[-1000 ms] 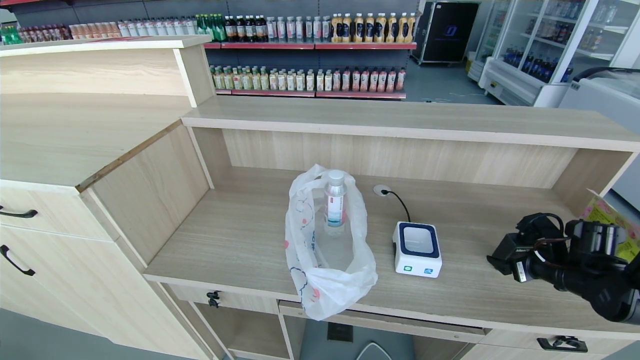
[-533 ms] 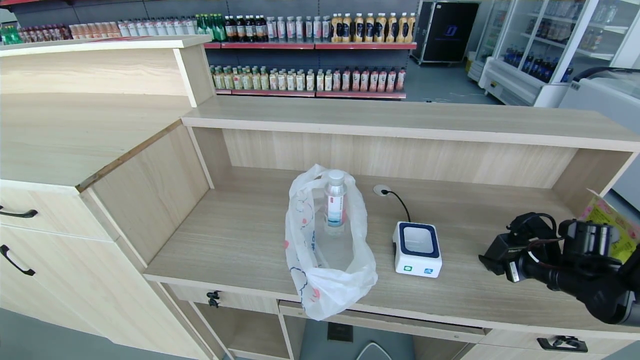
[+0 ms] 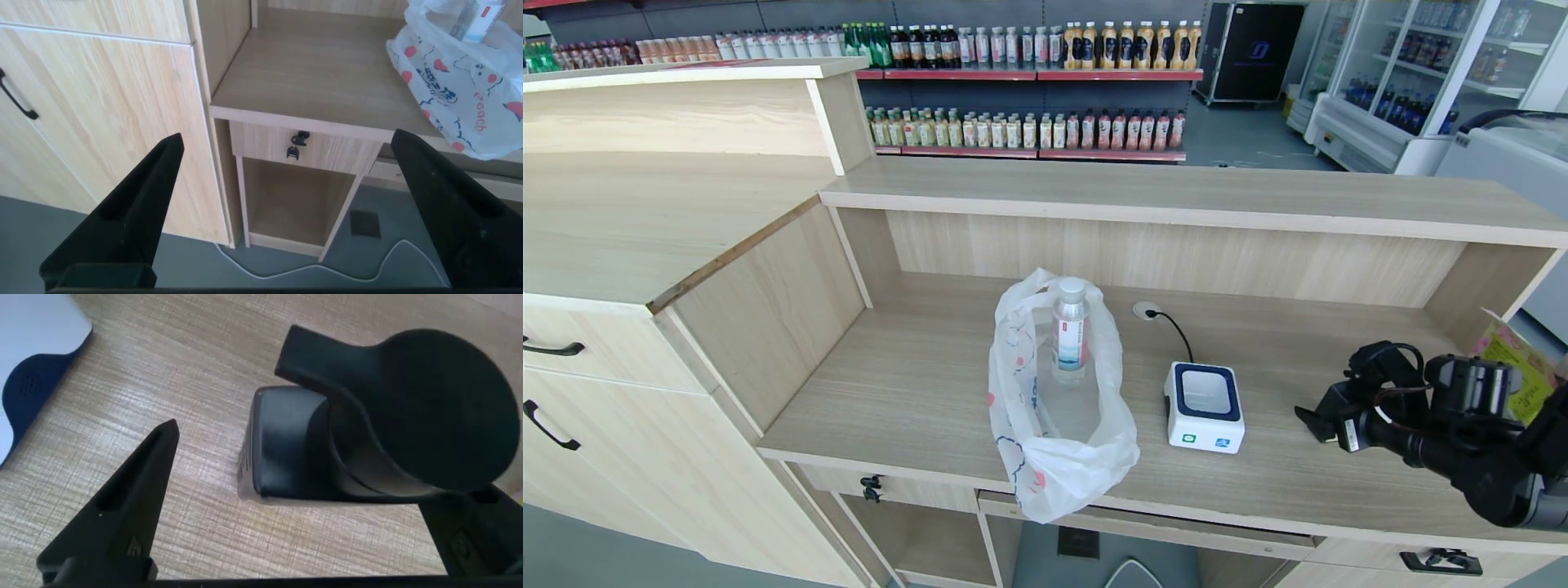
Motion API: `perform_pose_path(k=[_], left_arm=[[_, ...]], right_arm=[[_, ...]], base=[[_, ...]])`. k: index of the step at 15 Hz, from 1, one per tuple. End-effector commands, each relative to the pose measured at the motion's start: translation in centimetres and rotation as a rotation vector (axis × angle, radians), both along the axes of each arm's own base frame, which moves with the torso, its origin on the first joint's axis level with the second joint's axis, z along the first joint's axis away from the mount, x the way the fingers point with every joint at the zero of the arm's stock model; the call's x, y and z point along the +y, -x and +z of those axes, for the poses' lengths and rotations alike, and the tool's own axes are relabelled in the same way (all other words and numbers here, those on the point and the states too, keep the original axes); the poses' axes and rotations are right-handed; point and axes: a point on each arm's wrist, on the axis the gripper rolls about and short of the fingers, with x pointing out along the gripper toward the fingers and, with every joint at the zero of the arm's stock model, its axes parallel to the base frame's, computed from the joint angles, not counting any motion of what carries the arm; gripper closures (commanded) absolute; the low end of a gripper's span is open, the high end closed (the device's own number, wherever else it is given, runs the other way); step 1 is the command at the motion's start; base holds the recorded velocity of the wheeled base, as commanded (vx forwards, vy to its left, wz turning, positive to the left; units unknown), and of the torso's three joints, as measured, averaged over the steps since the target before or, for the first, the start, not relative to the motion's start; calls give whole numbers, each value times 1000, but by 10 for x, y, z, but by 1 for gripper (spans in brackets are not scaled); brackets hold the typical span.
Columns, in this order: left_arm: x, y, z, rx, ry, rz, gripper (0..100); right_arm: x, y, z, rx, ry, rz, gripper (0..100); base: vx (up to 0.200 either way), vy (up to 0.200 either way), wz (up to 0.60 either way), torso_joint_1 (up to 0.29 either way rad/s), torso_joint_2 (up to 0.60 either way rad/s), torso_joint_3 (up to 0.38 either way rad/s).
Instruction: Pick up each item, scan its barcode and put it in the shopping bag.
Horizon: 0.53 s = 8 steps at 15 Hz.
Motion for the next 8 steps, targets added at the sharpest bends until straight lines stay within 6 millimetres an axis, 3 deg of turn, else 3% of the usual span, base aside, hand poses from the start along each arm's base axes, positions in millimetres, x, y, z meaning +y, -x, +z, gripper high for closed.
perform_pose_path(k=[1, 6, 7, 8], left_arm=[[0, 0, 0, 0, 0, 1, 0], [0, 0, 0, 0, 0, 1, 0], [0, 0, 0, 0, 0, 1, 0], [0, 0, 0, 0, 0, 1, 0]], right_arm=[[6, -6, -6, 6, -3, 21, 0], [16, -12, -12, -12, -3, 49, 0], [15, -13, -13, -18, -5, 47, 100], [16, -14, -14, -18, -7, 47, 100]], base=[[0, 0, 0, 0, 0, 0], [0, 0, 0, 0, 0, 0], [0, 0, 0, 0, 0, 0], [0, 0, 0, 0, 0, 0]])
